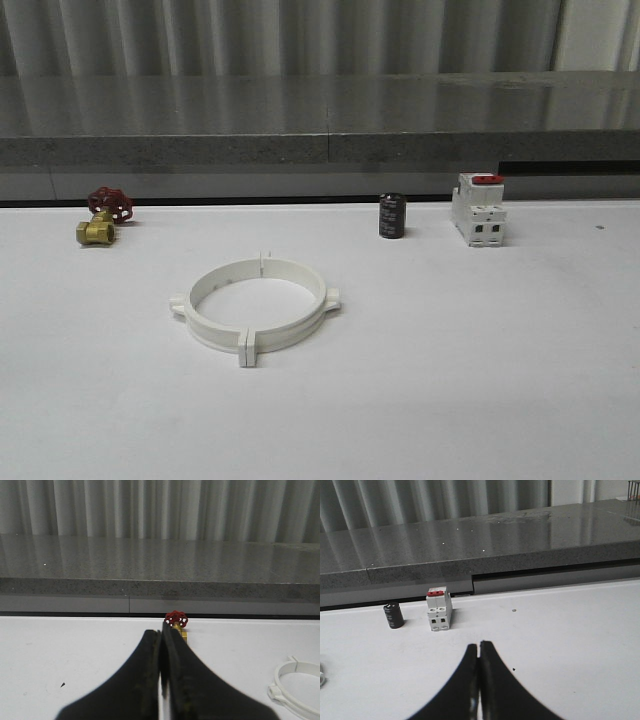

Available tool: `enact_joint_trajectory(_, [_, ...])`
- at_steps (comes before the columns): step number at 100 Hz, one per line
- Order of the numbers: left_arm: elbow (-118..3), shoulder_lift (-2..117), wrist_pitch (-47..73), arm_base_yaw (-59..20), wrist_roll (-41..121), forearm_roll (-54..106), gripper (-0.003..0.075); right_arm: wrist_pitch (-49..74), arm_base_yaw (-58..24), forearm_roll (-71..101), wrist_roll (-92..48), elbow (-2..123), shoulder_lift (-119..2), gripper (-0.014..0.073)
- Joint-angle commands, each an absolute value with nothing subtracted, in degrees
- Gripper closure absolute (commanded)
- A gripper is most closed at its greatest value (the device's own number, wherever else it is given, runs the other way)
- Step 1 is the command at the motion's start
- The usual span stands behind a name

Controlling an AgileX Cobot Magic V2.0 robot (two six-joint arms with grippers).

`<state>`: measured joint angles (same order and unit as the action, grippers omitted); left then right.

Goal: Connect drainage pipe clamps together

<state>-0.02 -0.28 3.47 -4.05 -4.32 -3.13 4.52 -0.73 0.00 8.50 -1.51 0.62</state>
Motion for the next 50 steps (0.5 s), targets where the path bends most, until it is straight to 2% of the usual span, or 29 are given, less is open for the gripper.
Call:
enact_joint_trajectory(1, [2.57,-1.78,-1.67,-3.80,-4.22,-3.05,0.0741,-0.66,-0.39,0.00,7.82,-0.62,1.67,0.0661])
enact_joint_trajectory(50, [2.57,-1.78,-2.01,-3.80,-4.22,-3.05,0.0741,-0.66,-0.39,0.00,7.82,-0.62,1.67,0.0661])
